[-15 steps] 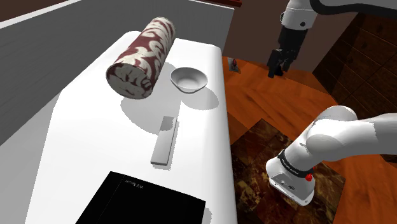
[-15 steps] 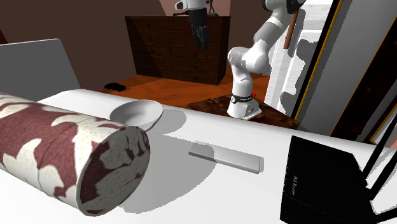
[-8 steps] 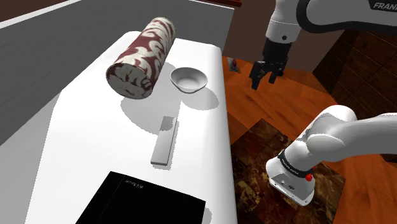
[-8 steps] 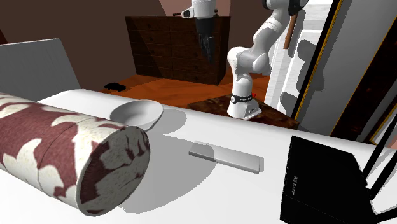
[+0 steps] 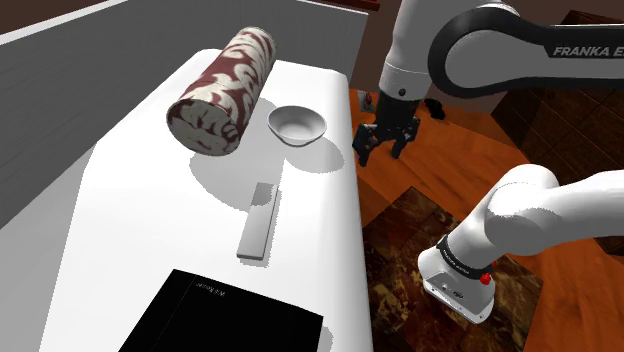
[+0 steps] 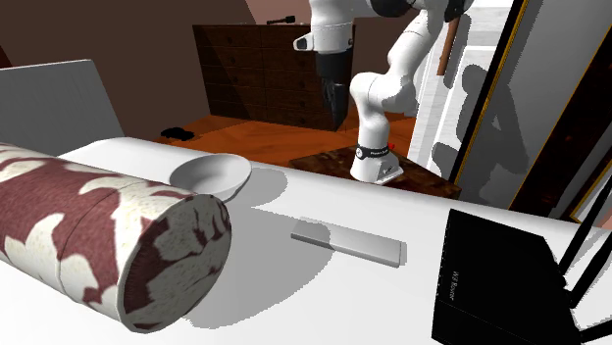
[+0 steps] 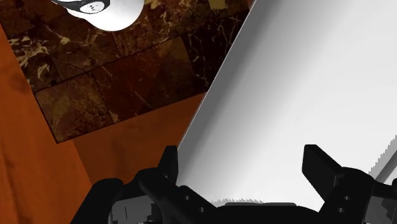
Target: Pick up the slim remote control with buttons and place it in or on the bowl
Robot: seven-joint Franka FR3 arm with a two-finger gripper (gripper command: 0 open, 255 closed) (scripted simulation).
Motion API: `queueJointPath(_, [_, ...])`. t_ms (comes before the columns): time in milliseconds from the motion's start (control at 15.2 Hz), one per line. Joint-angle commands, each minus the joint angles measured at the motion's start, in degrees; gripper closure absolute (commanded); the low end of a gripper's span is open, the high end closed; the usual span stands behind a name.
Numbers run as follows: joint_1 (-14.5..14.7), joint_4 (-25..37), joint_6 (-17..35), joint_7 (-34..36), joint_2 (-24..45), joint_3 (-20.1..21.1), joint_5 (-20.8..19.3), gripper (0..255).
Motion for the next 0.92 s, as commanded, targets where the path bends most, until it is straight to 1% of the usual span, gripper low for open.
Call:
queueJointPath(0, [0.2, 0.7, 3.2, 3.7, 3.0, 3.0, 1.7, 0])
queueJointPath(264, [0.0, 2.7, 9.3, 11.0, 9.1, 8.8, 3.9, 0])
queueJointPath(462, [-0.8, 5.1, 13.8, 16.7, 14.6, 13.3, 4.2, 0])
queueJointPath(660, [-2.1, 8.3, 18.2, 22.9, 20.8, 17.8, 3.0, 0])
queueJointPath(858, [-3.9, 12.1, 22.1, 30.1, 27.8, 22.2, -0.2, 0])
